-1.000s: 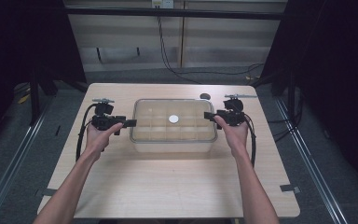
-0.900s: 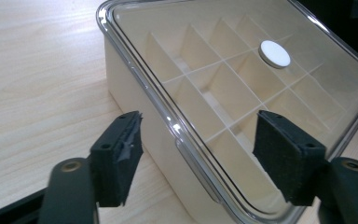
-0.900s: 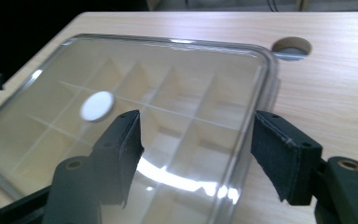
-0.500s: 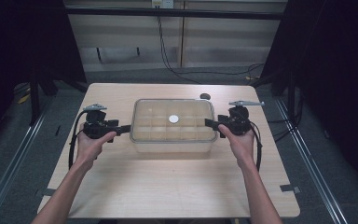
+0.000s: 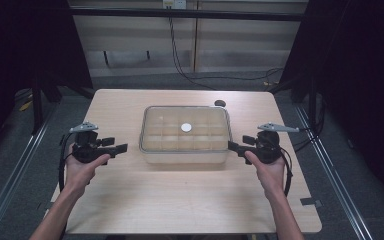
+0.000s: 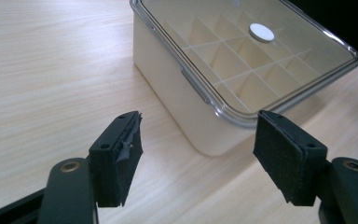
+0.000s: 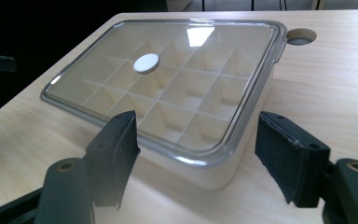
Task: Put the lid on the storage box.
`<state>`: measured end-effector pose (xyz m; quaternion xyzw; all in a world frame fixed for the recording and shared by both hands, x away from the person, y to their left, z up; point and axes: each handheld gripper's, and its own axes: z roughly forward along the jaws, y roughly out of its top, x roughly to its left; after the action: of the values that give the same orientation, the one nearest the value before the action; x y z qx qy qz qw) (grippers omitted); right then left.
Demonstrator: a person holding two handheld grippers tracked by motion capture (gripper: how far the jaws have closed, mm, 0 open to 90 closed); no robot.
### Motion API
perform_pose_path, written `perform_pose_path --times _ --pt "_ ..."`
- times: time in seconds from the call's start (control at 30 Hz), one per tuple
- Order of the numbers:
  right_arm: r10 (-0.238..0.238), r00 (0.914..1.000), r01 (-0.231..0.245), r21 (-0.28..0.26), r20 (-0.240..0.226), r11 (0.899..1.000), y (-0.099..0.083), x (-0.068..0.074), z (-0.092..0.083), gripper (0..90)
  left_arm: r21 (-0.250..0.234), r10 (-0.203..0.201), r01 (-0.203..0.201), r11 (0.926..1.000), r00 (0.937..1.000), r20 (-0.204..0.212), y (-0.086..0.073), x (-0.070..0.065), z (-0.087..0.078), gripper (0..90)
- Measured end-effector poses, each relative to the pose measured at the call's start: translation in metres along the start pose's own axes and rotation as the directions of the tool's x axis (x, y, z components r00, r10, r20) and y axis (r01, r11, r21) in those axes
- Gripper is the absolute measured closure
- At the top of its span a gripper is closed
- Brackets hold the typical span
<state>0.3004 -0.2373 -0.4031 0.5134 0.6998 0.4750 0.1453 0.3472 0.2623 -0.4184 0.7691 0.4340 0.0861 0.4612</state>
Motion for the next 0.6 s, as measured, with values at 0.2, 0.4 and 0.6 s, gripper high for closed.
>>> perform_pose_path --times 0.2,0.4,0.6 --pt "-0.013 0.9999 0.013 0.030 -0.003 0.999 -0.022 0.006 -0.018 29.3 0.026 0.034 -0.034 0.9991 0.9994 0.000 -0.015 -0.008 -0.013 29.4" --pt "0.003 0.9999 -0.003 0.042 0.017 0.999 -0.050 0.005 -0.034 28.8 0.046 0.069 -0.068 0.9966 0.9976 -0.009 -0.036 -0.018 -0.027 28.8" --pt "0.034 0.9990 -0.036 0.042 0.030 0.998 -0.078 0.005 -0.048 28.1 0.056 0.033 -0.032 0.9979 0.9992 -0.021 -0.064 -0.025 -0.033 27.0"
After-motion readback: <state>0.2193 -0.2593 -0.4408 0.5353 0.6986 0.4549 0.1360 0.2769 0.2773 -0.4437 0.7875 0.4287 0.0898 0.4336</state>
